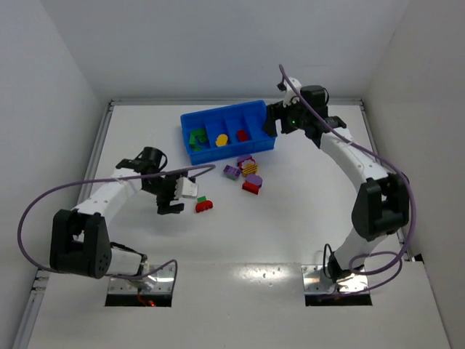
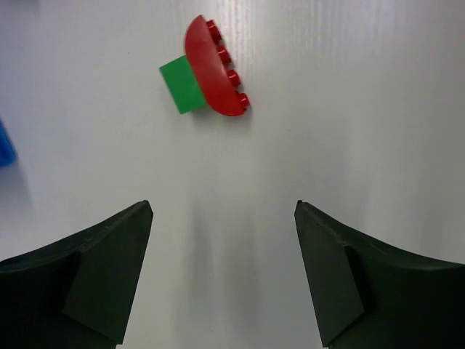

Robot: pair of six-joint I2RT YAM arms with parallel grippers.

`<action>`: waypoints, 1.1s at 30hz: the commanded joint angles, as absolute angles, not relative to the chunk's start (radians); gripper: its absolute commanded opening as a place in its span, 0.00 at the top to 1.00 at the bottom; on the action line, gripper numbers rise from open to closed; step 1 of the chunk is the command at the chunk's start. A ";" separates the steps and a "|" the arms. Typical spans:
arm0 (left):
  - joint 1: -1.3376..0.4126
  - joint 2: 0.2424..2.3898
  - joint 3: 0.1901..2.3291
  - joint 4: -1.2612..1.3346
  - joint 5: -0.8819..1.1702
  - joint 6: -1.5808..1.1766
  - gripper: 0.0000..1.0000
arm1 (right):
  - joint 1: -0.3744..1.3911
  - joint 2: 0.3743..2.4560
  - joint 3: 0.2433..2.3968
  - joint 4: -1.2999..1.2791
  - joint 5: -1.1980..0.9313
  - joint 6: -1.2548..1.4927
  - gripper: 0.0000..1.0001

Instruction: Sort the legos into containers by color

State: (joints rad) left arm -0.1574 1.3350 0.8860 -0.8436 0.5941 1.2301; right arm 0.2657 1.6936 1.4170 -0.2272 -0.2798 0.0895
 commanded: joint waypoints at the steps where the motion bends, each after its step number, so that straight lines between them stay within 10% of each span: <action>1: -0.163 1.383 0.900 -0.838 0.670 1.691 0.14 | 0.249 1.661 1.355 -0.238 -0.285 0.061 0.16; 11: -0.204 1.836 1.341 -1.196 0.733 2.185 0.23 | 0.173 1.589 1.299 -0.265 -0.285 0.052 0.16; 33: -0.279 1.882 1.261 -1.074 0.663 2.399 0.15 | 0.069 1.559 1.281 -0.275 -0.318 0.071 0.16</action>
